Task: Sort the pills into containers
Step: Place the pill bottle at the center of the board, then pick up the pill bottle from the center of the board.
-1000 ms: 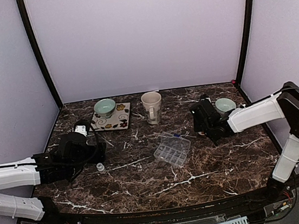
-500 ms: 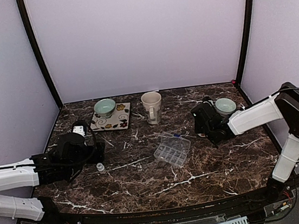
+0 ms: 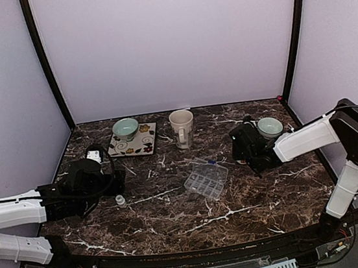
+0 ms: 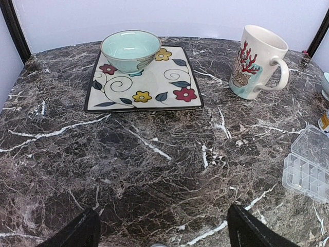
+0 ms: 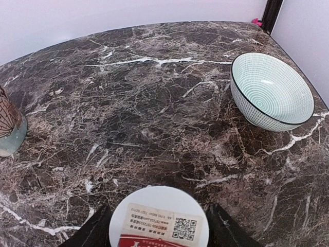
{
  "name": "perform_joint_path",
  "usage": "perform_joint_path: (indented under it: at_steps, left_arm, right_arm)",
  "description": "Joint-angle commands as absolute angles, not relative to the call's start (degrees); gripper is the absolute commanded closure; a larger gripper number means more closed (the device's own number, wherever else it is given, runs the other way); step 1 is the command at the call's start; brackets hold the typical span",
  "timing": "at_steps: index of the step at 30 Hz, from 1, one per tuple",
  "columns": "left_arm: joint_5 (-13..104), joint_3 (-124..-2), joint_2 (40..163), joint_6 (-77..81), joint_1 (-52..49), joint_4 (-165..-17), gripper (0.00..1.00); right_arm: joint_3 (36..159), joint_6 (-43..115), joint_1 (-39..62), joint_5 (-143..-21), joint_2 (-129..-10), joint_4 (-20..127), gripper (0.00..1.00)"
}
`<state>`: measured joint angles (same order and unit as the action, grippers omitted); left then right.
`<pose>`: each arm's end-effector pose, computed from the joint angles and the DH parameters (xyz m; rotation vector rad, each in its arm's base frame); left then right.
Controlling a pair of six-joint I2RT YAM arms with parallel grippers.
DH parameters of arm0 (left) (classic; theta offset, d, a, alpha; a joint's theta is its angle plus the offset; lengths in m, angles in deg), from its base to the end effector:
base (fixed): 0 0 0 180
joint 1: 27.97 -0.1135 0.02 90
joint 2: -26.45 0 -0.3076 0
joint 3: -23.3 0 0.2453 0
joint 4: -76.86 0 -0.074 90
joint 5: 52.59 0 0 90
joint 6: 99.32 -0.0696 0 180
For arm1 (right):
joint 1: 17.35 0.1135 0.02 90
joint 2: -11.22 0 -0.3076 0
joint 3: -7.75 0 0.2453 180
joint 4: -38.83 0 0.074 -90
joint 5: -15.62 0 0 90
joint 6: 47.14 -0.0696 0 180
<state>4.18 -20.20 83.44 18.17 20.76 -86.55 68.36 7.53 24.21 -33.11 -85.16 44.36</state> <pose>0.1641 -0.1292 0.2480 0.0302 2.0113 -0.2398 0.2909 0.1966 0.1924 0.2386 2.0763 -0.0279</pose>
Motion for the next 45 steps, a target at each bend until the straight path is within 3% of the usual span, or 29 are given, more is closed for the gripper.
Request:
perform_joint_path:
  at_steps: [1,7,26,32,45]
  left_arm:
    - [4.6,-19.3,82.1,18.5,20.4,-86.5,0.12]
    - [4.4,-19.4,81.3,19.5,20.2,-85.8,0.12]
    - [3.4,-18.2,73.7,27.3,18.4,-80.8,0.12]
    - [4.1,-17.2,70.4,30.7,16.8,-79.0,0.12]
    - [4.3,-14.2,63.6,41.7,12.7,-71.0,0.12]
  right_arm:
    - [67.8,7.5,24.1,-33.4,-82.7,44.9,0.37]
    - [67.9,7.8,25.2,-32.8,-80.9,45.7,0.29]
    - [71.6,10.1,32.5,-24.6,-75.2,52.1,0.28]
    - [82.9,17.1,38.5,-26.2,-78.9,58.5,0.30]
    - [120.9,25.2,46.7,-54.6,-105.2,72.0,0.35]
